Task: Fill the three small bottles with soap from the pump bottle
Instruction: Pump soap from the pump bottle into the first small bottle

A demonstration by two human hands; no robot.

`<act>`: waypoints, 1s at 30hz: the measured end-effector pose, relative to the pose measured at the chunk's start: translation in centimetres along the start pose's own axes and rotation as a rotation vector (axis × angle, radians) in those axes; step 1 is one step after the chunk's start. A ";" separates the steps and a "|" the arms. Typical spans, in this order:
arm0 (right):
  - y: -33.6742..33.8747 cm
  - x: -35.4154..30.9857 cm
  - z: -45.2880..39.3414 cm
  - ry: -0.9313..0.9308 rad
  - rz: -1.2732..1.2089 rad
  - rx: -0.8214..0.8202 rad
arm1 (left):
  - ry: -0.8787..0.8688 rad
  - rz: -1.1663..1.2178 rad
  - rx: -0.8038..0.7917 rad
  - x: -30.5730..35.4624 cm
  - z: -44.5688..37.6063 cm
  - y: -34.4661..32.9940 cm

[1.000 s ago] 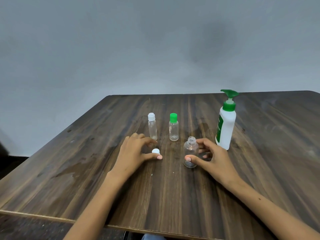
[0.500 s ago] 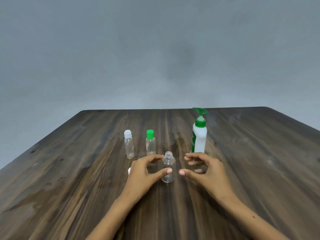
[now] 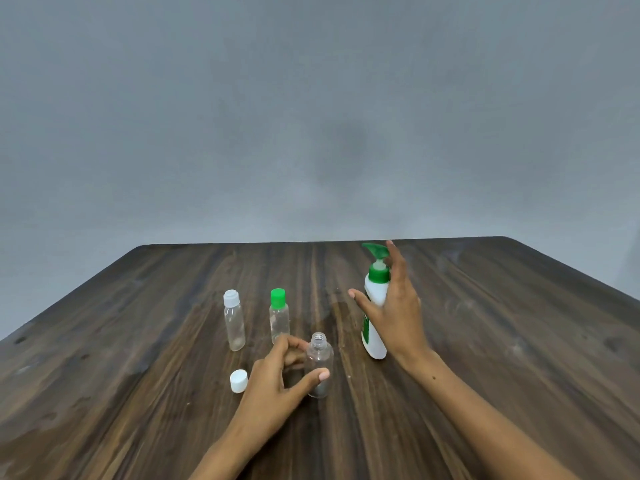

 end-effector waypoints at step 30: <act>6.0 -4.8 4.1 0.421 -0.067 -0.261 | -0.101 0.130 0.077 4.3 0.2 1.0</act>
Point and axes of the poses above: each hand's wrist, its own z-axis away from the middle knuckle, its own y-axis out of the back of the hand, x = y × z, the point moved 3 cm from there along -z, towards the middle knuckle, and after that the axes turned 1 degree about -z, right-handed, at the moved point
